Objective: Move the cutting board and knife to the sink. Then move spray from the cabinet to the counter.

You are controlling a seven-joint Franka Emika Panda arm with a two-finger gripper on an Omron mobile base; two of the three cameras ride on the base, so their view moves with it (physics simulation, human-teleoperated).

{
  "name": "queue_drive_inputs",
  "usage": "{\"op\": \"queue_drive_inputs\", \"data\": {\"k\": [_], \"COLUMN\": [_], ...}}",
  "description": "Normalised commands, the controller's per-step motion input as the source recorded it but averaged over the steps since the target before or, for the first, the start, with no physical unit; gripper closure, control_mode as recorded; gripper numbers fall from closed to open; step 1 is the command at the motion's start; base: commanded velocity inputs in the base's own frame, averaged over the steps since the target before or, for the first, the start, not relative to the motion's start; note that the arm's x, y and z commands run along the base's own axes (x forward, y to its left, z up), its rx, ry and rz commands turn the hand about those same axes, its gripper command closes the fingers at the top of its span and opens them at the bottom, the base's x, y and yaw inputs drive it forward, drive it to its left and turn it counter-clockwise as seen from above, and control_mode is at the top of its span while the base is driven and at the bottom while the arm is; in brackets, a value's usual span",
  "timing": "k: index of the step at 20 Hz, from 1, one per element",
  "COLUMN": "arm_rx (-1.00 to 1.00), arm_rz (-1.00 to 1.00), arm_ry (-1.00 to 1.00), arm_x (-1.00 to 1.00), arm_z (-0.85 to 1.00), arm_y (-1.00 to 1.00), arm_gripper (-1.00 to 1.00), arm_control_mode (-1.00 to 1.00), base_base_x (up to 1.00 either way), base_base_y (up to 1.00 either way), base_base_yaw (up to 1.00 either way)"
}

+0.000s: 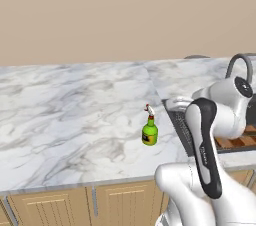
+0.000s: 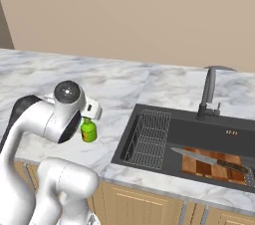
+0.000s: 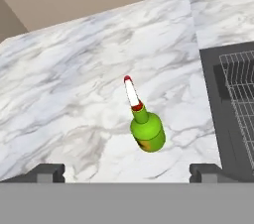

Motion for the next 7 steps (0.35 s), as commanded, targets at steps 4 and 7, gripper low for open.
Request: {"op": "queue_drive_inputs", "data": {"k": [4,7], "arm_rx": [-0.09,-0.11], "arm_rz": [-0.04,0.00], "arm_ry": [-0.01,-0.10], "arm_x": [-0.69,-0.71], "arm_z": [0.13,0.00], "arm_y": [-0.08,-0.11], "arm_gripper": [-1.00,-1.00], "arm_control_mode": [-1.00,-1.00], "base_base_x": [0.00,0.00], "base_base_y": [0.00,0.00], "base_base_yaw": [0.00,0.00]}}
